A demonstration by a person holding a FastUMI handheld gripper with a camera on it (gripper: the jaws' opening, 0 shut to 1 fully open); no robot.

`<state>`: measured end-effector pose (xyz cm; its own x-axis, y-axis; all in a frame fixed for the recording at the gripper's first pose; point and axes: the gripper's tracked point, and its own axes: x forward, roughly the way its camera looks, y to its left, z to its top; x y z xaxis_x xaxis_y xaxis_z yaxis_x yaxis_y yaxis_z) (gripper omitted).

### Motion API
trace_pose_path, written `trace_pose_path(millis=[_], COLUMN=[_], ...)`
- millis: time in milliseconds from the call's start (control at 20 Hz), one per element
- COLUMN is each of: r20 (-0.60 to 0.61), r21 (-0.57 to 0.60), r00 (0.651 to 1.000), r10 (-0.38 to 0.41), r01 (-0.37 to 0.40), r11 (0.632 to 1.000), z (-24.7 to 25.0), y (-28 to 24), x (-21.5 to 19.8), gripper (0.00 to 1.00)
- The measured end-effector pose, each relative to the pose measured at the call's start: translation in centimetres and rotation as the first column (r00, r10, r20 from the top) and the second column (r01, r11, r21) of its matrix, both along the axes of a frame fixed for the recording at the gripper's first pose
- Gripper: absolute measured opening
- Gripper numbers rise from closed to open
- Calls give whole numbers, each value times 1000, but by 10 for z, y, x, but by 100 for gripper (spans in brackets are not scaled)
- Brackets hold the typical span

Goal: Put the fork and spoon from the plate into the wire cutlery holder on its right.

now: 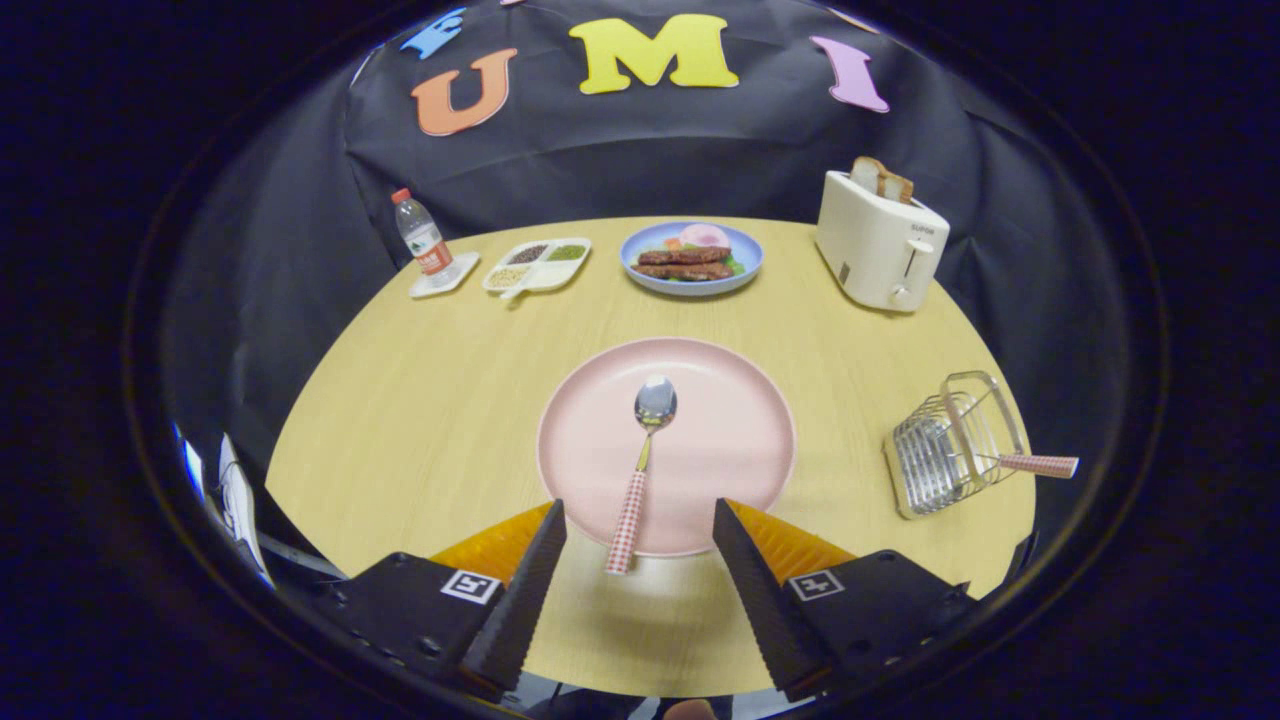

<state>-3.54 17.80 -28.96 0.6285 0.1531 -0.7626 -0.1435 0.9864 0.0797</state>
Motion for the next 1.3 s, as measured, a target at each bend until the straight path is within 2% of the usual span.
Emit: trace_pose_path(millis=[200, 400, 700, 750, 800, 850, 1100, 1300], r20=[-18, -41, -76, -81, -89, -98, -114, -103], r21=[-49, -82, -107, -111, -112, -100, -49, -29], r00=[1000, 997, 996, 996, 996, 995, 992, 994], r10=[-19, -58, -40, -29, -18, -6, 46, 18], r01=[18, 54, 32, 20, 8, -4, -52, -21], r11=[999, 995, 994, 994, 994, 995, 997, 999], z=[-22, -36, -46, -42, -38, -33, 25, 97], y=[6, -1, -3, -4, -7, -8, -26, -91], x=[12, 14, 15, 12, 12, 9, 2, 2], gripper=[73, 46, 11, 12, 6, 5, 5, 5])
